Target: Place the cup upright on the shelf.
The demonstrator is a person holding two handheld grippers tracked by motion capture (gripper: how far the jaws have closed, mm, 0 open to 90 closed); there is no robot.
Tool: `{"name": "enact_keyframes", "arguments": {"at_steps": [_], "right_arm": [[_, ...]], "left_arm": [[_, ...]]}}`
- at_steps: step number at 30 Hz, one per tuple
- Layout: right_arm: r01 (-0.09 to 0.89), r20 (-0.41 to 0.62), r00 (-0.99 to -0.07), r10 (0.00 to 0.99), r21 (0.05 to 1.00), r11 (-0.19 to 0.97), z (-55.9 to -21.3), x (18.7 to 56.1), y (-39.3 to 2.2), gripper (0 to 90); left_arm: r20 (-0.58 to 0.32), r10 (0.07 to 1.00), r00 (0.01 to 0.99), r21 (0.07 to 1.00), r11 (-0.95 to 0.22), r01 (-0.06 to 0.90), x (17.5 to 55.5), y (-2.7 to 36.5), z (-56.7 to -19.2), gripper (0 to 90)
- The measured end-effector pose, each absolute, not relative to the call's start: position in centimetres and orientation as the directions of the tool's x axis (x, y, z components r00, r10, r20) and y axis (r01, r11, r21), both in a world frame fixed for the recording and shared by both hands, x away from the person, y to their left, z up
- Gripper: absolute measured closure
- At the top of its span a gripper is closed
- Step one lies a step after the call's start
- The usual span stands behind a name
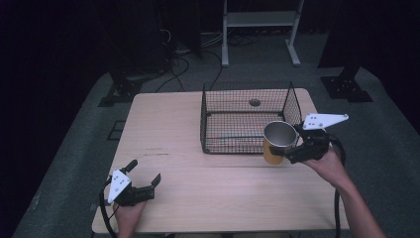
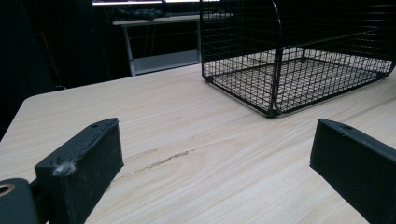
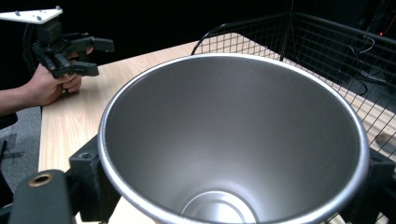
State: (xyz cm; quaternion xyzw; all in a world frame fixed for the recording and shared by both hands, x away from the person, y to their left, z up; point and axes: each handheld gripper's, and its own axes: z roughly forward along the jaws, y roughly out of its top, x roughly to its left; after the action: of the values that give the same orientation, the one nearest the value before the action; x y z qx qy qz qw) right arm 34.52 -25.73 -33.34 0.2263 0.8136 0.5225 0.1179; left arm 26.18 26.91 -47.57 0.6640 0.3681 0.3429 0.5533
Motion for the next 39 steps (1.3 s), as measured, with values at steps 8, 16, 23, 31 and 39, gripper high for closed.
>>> {"name": "enact_keyframes", "arguments": {"at_steps": [8,16,23,31,39], "right_arm": [[0.24,0.04,-0.864,0.501,0.909,0.341,-31.5,36.7,-24.9,12.7],[0.222,0.004,-0.864,0.503,0.9,0.374,-30.0,39.4,-23.4,12.7],[0.233,0.017,-0.866,0.5,0.898,0.373,-29.7,41.6,-22.3,12.7],[0.265,0.042,-0.861,0.507,0.888,0.377,-29.8,44.0,-21.2,12.7],[0.298,0.093,-0.857,0.507,0.892,0.34,-30.2,45.5,-20.6,12.6]], "left_arm": [[0.049,0.863,0.503,0.987,-0.119,0.108,26.1,26.9,-47.6,1.8],[0.048,0.862,0.504,0.987,-0.118,0.108,26.1,26.9,-47.6,1.8],[0.048,0.862,0.505,0.988,-0.115,0.103,26.0,26.9,-47.6,1.8],[0.042,0.86,0.508,0.988,-0.11,0.105,26.0,26.9,-47.6,1.8],[0.044,0.86,0.508,0.988,-0.111,0.103,26.0,26.9,-47.6,1.8]]}}
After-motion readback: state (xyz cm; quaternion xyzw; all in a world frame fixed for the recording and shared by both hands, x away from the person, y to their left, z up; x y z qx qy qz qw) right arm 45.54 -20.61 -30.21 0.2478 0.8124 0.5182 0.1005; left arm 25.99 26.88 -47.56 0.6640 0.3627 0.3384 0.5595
